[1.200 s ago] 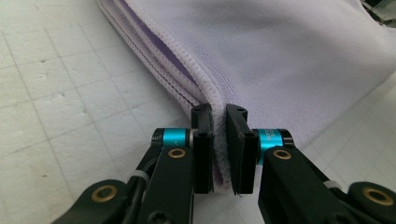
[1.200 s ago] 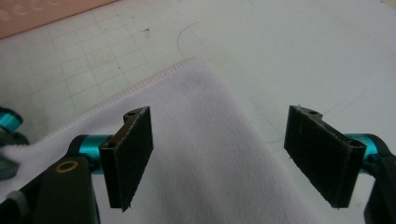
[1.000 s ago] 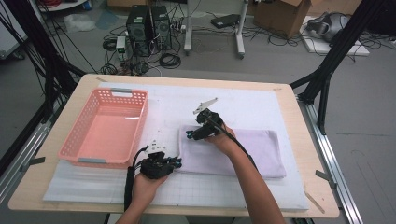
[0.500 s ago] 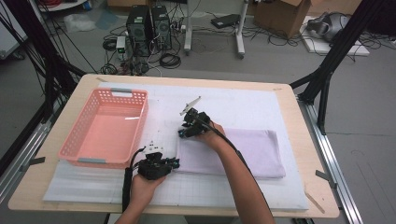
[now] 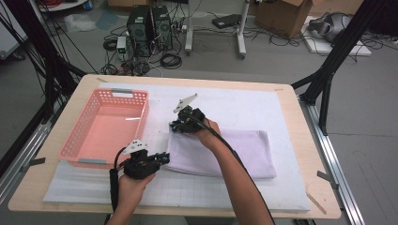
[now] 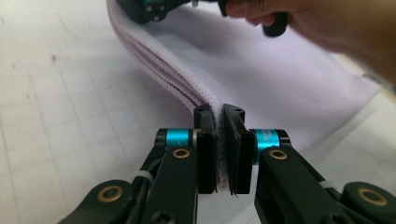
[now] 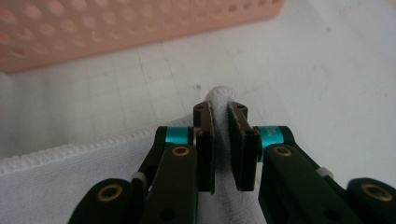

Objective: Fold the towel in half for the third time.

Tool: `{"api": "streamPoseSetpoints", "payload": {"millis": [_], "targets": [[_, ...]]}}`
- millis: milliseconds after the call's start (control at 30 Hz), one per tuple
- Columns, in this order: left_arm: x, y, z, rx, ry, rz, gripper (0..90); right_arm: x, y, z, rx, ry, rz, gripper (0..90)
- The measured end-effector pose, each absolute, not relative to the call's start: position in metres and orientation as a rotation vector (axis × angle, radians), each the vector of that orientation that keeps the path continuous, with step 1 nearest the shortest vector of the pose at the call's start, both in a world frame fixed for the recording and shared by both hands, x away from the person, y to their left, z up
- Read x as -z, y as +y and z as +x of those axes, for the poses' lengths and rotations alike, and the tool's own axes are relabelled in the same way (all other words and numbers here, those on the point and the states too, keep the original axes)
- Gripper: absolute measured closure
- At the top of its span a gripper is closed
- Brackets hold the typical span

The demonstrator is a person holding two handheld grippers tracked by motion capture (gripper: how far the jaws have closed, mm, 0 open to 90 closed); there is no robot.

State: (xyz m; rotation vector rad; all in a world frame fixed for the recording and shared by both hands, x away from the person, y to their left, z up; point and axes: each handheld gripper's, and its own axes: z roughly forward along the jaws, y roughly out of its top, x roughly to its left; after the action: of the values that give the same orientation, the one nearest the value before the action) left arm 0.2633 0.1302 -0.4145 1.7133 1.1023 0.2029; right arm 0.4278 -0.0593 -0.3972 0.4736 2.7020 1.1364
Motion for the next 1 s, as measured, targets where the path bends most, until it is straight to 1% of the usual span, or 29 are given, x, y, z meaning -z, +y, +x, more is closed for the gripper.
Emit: {"api": "streamPoseSetpoints", "payload": {"millis": [167, 300, 633, 1000], "targets": [[0.406, 0.120, 0.265, -0.169, 1.058, 1.690, 83.8, 0.384, -0.070, 0.425, -1.176, 2.672, 0.472, 82.6], [0.403, 0.105, 0.267, -0.184, 1.025, 1.708, 83.8, 0.379, -0.084, 0.424, -1.152, 2.658, 0.470, 82.5], [0.388, 0.061, 0.280, -0.146, 0.939, 1.771, 83.5, 0.371, -0.124, 0.419, -1.156, 2.613, 0.522, 82.4], [0.393, 0.014, 0.289, -0.129, 0.886, 1.844, 83.2, 0.369, -0.172, 0.411, -1.188, 2.540, 0.591, 81.7]]}}
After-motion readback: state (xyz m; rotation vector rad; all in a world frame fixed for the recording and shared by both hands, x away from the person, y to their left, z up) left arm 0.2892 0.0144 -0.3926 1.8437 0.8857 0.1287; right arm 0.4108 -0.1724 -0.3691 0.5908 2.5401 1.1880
